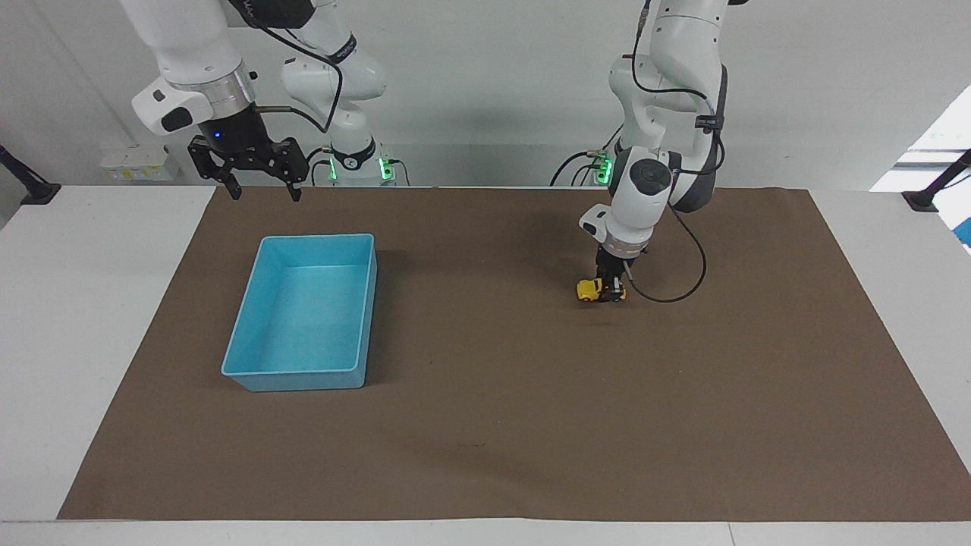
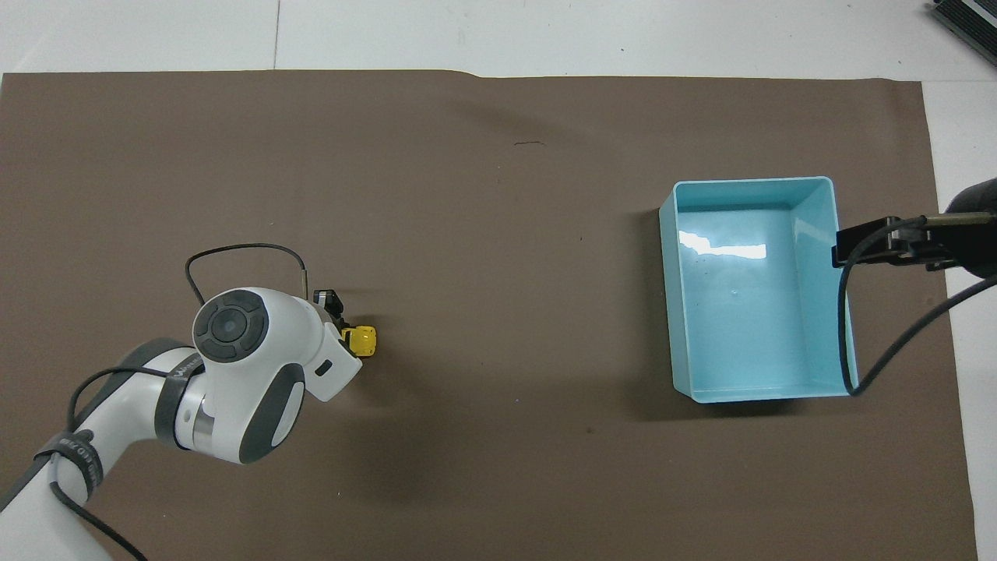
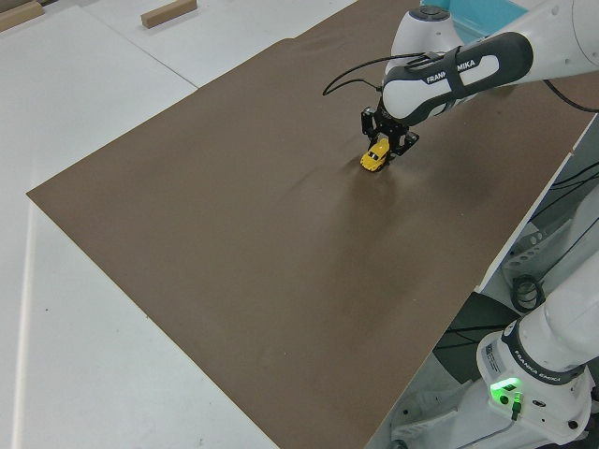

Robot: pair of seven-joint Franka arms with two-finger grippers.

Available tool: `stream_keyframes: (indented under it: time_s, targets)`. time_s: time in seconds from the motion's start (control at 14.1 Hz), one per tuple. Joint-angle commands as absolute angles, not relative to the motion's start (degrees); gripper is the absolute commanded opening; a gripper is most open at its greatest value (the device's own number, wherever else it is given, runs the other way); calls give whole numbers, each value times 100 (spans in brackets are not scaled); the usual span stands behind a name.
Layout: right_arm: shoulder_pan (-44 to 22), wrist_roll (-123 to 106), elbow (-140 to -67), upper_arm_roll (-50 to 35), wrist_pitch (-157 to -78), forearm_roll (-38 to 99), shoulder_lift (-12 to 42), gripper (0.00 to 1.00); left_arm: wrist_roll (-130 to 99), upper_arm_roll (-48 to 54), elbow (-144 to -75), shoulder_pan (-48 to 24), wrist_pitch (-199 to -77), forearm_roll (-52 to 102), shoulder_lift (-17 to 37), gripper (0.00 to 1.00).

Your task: Wind up and store yellow beetle car

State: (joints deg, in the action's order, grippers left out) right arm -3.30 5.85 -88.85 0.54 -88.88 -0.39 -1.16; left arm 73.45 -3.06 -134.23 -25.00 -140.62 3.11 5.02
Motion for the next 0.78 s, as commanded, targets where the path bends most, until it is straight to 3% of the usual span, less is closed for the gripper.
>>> stream_keyframes:
  time_s: [0.0, 0.42, 0.49, 0.57, 0.71]
  targets:
    - [-281, 624, -8912, 53, -8877, 88, -185, 100, 7778, -308, -13509, -2102, -14273, 334, 659, 0]
    - [-272, 624, -8912, 53, -8868, 79, -185, 100, 8227, -316, -13491, -1775, -14160, 343, 668, 0]
    - [-272, 624, -8912, 53, -8877, 88, -185, 100, 8218, -316, -13456, -1793, -14081, 343, 677, 33]
    - [-281, 624, -8912, 53, -8877, 79, -185, 100, 8235, -316, -13421, -1845, -13984, 334, 677, 99]
    - [-273, 624, -8921, 53, -8877, 79, -185, 100, 8139, -308, -13264, -1881, -13722, 334, 502, 100]
